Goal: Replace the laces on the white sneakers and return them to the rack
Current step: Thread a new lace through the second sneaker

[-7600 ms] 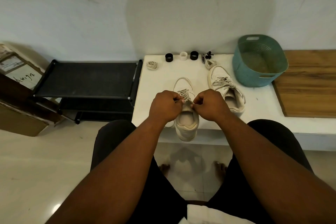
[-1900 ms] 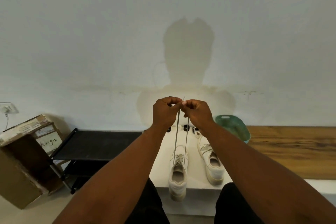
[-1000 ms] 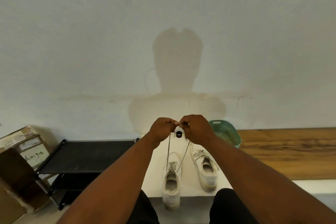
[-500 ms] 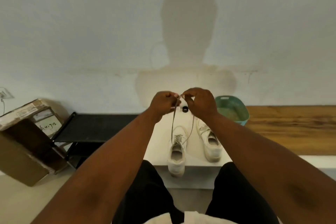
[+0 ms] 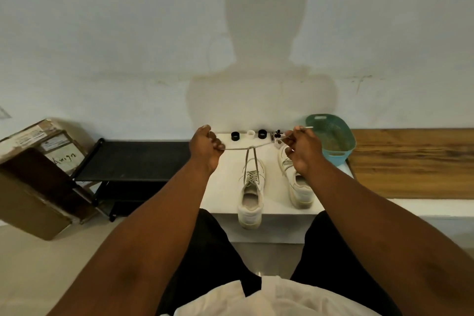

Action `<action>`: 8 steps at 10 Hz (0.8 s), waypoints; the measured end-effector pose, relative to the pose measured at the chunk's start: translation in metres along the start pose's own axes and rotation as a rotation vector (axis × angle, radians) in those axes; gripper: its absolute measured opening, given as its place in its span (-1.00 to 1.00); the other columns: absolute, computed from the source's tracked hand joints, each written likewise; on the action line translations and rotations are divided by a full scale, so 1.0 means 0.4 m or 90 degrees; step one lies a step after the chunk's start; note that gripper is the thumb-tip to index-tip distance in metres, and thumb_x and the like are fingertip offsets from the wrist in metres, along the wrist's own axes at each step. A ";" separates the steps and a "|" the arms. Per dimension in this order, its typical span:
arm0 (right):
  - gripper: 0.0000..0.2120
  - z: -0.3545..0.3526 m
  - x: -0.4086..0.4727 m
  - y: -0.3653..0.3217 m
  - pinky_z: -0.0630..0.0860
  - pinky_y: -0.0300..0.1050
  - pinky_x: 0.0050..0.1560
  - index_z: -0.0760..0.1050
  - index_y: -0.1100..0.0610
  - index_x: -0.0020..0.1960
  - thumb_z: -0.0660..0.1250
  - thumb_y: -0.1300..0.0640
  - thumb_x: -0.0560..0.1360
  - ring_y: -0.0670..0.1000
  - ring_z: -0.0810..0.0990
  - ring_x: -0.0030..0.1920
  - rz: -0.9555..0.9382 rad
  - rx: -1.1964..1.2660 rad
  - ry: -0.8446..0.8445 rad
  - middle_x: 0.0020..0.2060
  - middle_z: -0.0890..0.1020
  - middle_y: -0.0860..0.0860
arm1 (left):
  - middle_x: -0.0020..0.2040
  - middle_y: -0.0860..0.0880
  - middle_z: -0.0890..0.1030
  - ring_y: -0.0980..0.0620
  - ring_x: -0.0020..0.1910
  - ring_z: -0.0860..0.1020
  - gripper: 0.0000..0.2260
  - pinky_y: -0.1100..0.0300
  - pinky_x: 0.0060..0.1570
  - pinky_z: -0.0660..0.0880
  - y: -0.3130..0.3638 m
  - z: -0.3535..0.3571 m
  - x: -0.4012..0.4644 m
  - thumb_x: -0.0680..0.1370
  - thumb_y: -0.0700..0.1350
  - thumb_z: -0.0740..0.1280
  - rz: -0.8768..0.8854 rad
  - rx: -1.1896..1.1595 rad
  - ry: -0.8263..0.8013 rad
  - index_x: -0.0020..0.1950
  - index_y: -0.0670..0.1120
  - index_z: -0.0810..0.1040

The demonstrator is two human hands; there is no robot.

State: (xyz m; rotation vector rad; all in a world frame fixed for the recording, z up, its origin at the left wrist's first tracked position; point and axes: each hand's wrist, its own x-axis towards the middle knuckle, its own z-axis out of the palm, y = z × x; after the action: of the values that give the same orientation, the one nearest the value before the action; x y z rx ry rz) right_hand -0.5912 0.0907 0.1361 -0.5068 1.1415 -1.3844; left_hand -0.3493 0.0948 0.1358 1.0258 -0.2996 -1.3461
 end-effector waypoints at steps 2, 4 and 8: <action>-0.84 -0.165 0.098 0.023 0.25 -0.21 -0.47 0.46 -0.01 0.00 0.18 0.20 0.65 -0.07 0.40 -0.34 0.018 -0.068 0.175 -0.26 0.50 0.01 | -0.51 0.11 0.46 0.18 -0.58 0.37 -0.79 0.25 -0.53 0.24 0.002 -0.126 0.028 0.67 -0.18 0.23 0.080 0.266 0.101 -0.16 -0.07 0.49; -0.85 -0.318 0.143 0.026 0.38 -0.15 -0.35 0.45 0.02 -0.10 0.21 0.24 0.56 -0.08 0.44 -0.34 0.018 -0.226 0.259 -0.24 0.49 -0.03 | -0.20 -0.04 0.50 0.03 -0.26 0.44 -0.87 0.07 -0.16 0.47 -0.032 -0.282 0.111 0.68 -0.09 0.27 0.101 0.428 0.240 0.01 -0.07 0.59; -0.46 -0.209 0.093 0.183 0.41 0.16 0.28 0.37 0.13 0.45 0.38 0.08 0.50 0.18 0.43 0.33 -0.370 -0.855 0.090 0.32 0.50 0.15 | 0.32 -0.10 0.55 -0.10 0.29 0.51 -0.56 0.05 0.25 0.47 -0.199 -0.289 0.120 0.51 -0.21 0.40 0.185 0.930 0.080 0.39 -0.09 0.52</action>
State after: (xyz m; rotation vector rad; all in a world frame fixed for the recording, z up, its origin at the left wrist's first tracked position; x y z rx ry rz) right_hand -0.6329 0.0978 0.0268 -1.8097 2.0781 -0.9157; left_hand -0.3069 0.1110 -0.0055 2.1125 -1.3867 -0.6366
